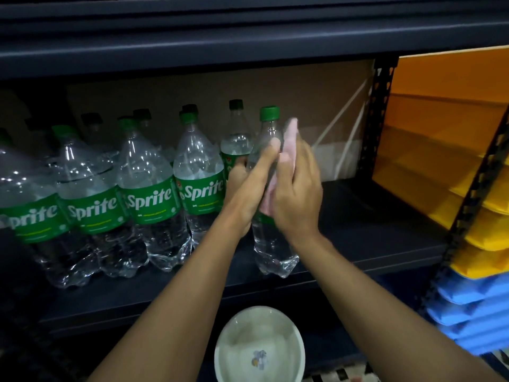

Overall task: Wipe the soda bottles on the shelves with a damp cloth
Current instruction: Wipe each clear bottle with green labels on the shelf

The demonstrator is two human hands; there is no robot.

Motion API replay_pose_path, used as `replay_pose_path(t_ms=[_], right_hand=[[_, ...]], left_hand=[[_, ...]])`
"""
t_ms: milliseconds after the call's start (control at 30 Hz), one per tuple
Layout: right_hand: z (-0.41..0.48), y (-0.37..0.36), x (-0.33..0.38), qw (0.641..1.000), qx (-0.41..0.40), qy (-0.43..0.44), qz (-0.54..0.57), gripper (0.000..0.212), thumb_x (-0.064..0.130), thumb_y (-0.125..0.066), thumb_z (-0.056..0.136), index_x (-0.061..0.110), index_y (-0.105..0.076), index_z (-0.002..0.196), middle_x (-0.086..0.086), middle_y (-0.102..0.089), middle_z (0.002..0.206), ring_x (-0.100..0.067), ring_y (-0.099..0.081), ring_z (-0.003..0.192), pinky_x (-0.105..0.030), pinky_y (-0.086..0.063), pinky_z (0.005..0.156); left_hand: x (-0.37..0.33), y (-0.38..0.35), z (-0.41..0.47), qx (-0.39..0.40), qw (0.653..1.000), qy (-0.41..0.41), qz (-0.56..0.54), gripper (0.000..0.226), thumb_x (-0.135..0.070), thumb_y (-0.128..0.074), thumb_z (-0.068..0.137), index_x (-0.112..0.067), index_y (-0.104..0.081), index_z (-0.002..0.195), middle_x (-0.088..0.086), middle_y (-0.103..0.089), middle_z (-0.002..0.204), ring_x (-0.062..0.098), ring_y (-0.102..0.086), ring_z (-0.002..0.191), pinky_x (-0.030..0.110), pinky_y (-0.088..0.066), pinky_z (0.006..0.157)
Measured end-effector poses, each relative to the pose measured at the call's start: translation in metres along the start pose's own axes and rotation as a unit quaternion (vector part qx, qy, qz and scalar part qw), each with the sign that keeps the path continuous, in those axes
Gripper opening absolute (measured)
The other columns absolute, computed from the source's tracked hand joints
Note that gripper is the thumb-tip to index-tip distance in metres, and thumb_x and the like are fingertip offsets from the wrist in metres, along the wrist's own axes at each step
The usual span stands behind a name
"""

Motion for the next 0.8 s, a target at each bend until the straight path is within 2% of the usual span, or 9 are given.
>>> replay_pose_path(t_ms=[100,200,333,467,600,667,700,767,800], right_hand=[[-0.044,0.003,-0.021,1.0,-0.025,0.009,-0.009,0.057,0.036,-0.031,0.109,0.021,-0.017,0.162,-0.003,-0.028,0.165,-0.015,-0.03,0.152,-0.046,-0.034,0.12],[-0.089,-0.002,-0.06,0.998,0.001,-0.054,0.019,0.06,0.045,-0.03,0.105,0.028,-0.012,0.16,-0.004,-0.025,0.165,-0.021,-0.031,0.151,-0.055,-0.037,0.116],[-0.125,-0.007,-0.093,0.99,0.057,-0.123,0.031,0.066,0.057,-0.025,0.104,0.029,-0.014,0.162,0.007,-0.025,0.164,-0.015,-0.031,0.151,-0.055,-0.036,0.117],[-0.089,-0.001,-0.072,0.991,0.068,-0.115,0.028,0.06,0.056,-0.023,0.106,0.04,-0.01,0.162,0.01,-0.025,0.163,-0.004,-0.03,0.149,-0.047,-0.037,0.118],[-0.01,0.002,-0.024,0.992,0.077,-0.093,0.038,0.05,0.049,-0.026,0.11,0.041,-0.025,0.16,0.019,-0.045,0.142,0.009,-0.046,0.124,-0.025,-0.043,0.102],[0.026,-0.003,-0.006,0.989,0.105,-0.098,0.046,0.044,0.046,-0.029,0.11,0.034,-0.049,0.147,0.017,-0.057,0.121,0.002,-0.055,0.107,-0.029,-0.047,0.091],[0.039,-0.005,-0.001,0.986,0.117,-0.109,0.052,0.04,0.046,-0.031,0.109,0.03,-0.062,0.129,0.013,-0.062,0.107,-0.002,-0.059,0.094,-0.031,-0.047,0.081],[0.052,-0.009,0.0,0.982,0.123,-0.131,0.053,0.036,0.043,-0.036,0.108,0.026,-0.062,0.089,0.008,-0.061,0.083,-0.006,-0.056,0.075,-0.033,-0.041,0.07],[0.054,-0.01,-0.001,0.983,0.117,-0.132,0.048,0.037,0.043,-0.037,0.107,0.026,-0.059,0.083,0.007,-0.06,0.08,-0.007,-0.056,0.072,-0.033,-0.041,0.07]], left_hand=[[0.001,0.002,0.002,-0.014,1.0,-0.005,0.01,0.055,-0.075,-0.06,0.09,-0.03,-0.075,0.116,-0.018,-0.076,0.1,-0.008,-0.068,0.092,0.018,-0.048,0.083],[0.006,0.001,0.006,-0.016,1.0,0.001,-0.008,0.064,-0.076,-0.065,0.086,-0.026,-0.071,0.126,-0.013,-0.079,0.107,-0.003,-0.074,0.092,0.029,-0.054,0.094],[0.014,0.006,0.01,-0.043,0.999,0.014,-0.007,0.078,-0.082,-0.067,0.079,-0.024,-0.052,0.13,-0.009,-0.065,0.119,0.005,-0.067,0.105,0.035,-0.052,0.098],[0.013,0.004,0.013,-0.019,0.999,0.022,-0.018,0.068,-0.075,-0.065,0.087,-0.025,-0.057,0.132,-0.014,-0.069,0.113,-0.004,-0.066,0.097,0.025,-0.051,0.087],[0.006,0.002,0.011,0.002,1.0,-0.006,0.014,0.05,-0.072,-0.055,0.095,-0.035,-0.066,0.128,-0.032,-0.069,0.102,-0.026,-0.06,0.086,0.01,-0.045,0.079],[0.005,0.002,0.011,0.007,1.0,-0.009,0.01,0.057,-0.075,-0.055,0.094,-0.032,-0.069,0.13,-0.018,-0.075,0.113,-0.009,-0.07,0.101,0.022,-0.052,0.09],[0.005,0.001,0.01,0.013,1.0,-0.008,0.004,0.058,-0.075,-0.053,0.096,-0.031,-0.07,0.129,-0.011,-0.078,0.114,0.002,-0.075,0.103,0.029,-0.057,0.092],[0.006,-0.002,0.009,0.023,1.0,0.001,-0.003,0.056,-0.073,-0.048,0.098,-0.03,-0.073,0.124,-0.003,-0.081,0.108,0.014,-0.078,0.099,0.04,-0.061,0.094],[0.008,-0.004,0.008,0.026,1.0,0.007,-0.008,0.059,-0.075,-0.046,0.098,-0.03,-0.075,0.122,0.0,-0.081,0.107,0.017,-0.079,0.1,0.043,-0.061,0.095]])
Point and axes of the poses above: each hand's wrist, its own z-axis towards the middle knuckle, its own y-axis out of the back of the hand, x = y × z, the point moved 10 cm from there along z, towards the middle knuckle
